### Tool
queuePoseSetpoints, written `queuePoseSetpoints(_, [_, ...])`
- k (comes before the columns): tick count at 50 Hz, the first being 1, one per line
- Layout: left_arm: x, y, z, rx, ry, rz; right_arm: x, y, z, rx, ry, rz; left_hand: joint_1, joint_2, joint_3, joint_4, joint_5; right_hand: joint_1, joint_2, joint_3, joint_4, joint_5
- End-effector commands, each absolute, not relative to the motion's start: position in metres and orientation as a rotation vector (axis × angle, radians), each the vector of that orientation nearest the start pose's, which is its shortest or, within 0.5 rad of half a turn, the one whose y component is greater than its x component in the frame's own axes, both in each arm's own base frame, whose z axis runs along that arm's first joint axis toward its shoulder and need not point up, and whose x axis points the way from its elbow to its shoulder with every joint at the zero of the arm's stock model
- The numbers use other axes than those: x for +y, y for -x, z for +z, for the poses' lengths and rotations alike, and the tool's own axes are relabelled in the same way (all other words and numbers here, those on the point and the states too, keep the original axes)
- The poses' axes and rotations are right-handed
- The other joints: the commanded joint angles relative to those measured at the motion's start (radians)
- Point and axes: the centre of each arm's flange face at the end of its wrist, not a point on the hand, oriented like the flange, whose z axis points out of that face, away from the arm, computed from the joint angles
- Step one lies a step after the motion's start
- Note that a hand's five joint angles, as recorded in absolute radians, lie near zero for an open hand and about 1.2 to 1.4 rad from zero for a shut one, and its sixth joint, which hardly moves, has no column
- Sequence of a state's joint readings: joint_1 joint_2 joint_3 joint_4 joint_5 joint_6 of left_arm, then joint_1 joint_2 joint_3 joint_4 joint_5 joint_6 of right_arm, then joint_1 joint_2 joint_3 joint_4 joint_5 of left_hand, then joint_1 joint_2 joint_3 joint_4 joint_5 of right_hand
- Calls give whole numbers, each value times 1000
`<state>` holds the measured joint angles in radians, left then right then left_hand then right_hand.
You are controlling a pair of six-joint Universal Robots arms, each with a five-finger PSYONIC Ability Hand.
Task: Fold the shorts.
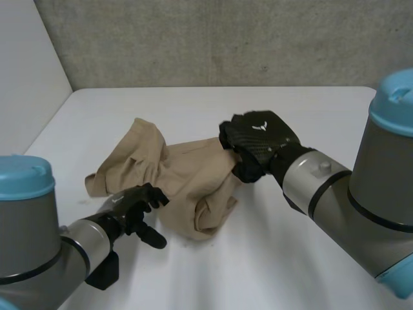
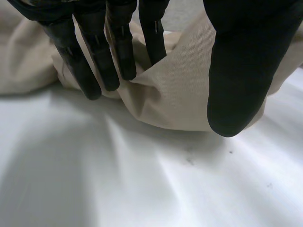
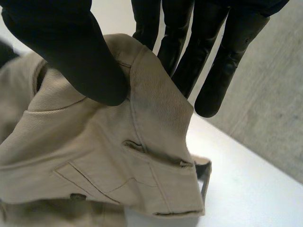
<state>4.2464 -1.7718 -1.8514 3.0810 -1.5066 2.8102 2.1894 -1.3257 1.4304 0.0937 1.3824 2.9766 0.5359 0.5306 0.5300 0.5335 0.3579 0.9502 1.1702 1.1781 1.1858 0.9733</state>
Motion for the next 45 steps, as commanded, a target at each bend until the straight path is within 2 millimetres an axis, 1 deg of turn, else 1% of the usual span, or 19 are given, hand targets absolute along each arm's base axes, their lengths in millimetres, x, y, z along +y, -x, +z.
queuePoseSetpoints(1, [-185, 254, 157, 3286, -88, -1552, -179, -334, 288, 1874, 954, -1748, 77, 82, 83, 79, 80, 446, 226, 218, 211, 248])
queuePoseSetpoints(5, [-191, 260, 158, 3285, -57, -1618, -164, -344, 300, 1827, 951, -1785, 74, 79, 80, 76, 77, 446, 226, 218, 211, 248])
queuePoseSetpoints(12, [-195, 286, 162, 3336, -76, -1702, -162, -346, 305, 1806, 944, -1798, 59, 65, 65, 62, 63, 446, 226, 218, 211, 248])
queuePoseSetpoints(17, [-205, 300, 154, 3337, -68, -1726, -162, -346, 304, 1808, 940, -1785, 94, 100, 100, 97, 98, 446, 226, 218, 211, 248])
queuePoseSetpoints(21, [-213, 308, 148, 3311, -59, -1748, -164, -344, 303, 1819, 938, -1787, 361, 366, 367, 363, 364, 446, 226, 218, 211, 248])
queuePoseSetpoints(22, [-216, 312, 145, 3297, -58, -1756, -165, -343, 303, 1820, 936, -1792, 661, 666, 667, 663, 665, 446, 226, 218, 211, 248])
queuePoseSetpoints(23, [-219, 315, 144, 3285, -60, -1765, -166, -343, 304, 1822, 933, -1800, 858, 864, 864, 861, 862, 446, 226, 218, 211, 248])
queuePoseSetpoints(27, [-224, 316, 152, 3259, -58, -1803, -167, -342, 306, 1820, 940, -1819, 860, 866, 866, 863, 864, 446, 226, 218, 211, 248])
queuePoseSetpoints(29, [-222, 316, 165, 3255, -77, -1836, -168, -341, 308, 1816, 941, -1830, 860, 866, 866, 863, 864, 446, 226, 218, 211, 248])
queuePoseSetpoints(30, [-219, 314, 186, 3229, -100, -1906, -170, -340, 309, 1816, 943, -1840, 860, 866, 866, 863, 864, 446, 226, 218, 211, 248])
queuePoseSetpoints(33, [-212, 308, 219, 3192, -211, -1983, -186, -330, 311, 1854, 961, -1895, 860, 866, 866, 863, 864, 446, 226, 218, 211, 248])
queuePoseSetpoints(34, [-204, 306, 239, 3174, -346, -2010, -191, -325, 311, 1875, 983, -1917, 860, 866, 866, 863, 864, 446, 226, 218, 211, 248])
queuePoseSetpoints(35, [-204, 306, 239, 3174, -347, -2010, -192, -323, 311, 1888, 994, -1922, 860, 866, 866, 863, 864, 446, 226, 218, 211, 248])
queuePoseSetpoints(36, [-199, 305, 249, 3163, -421, -2024, -193, -321, 311, 1899, 1005, -1924, 860, 866, 866, 863, 864, 446, 226, 218, 211, 248])
queuePoseSetpoints(37, [-190, 304, 265, 3145, -562, -2050, -193, -321, 311, 1900, 1005, -1924, 860, 866, 866, 863, 864, 446, 226, 218, 211, 248])
queuePoseSetpoints(39, [-182, 301, 283, 3116, -686, -2086, -193, -316, 314, 1920, 1031, -1927, 860, 866, 866, 863, 864, 446, 226, 218, 211, 248])
queuePoseSetpoints(40, [-182, 301, 283, 3115, -687, -2087, -193, -315, 315, 1924, 1031, -1928, 860, 866, 866, 863, 864, 446, 226, 218, 211, 248])
queuePoseSetpoints(42, [-179, 289, 311, 3028, -772, -2176, -193, -313, 318, 1926, 1028, -1929, 860, 866, 866, 863, 864, 446, 226, 218, 211, 248])
queuePoseSetpoints(45, [-187, 281, 320, 2977, -753, -2206, -193, -313, 318, 1927, 1030, -1927, 860, 866, 866, 863, 864, 446, 226, 218, 211, 248])
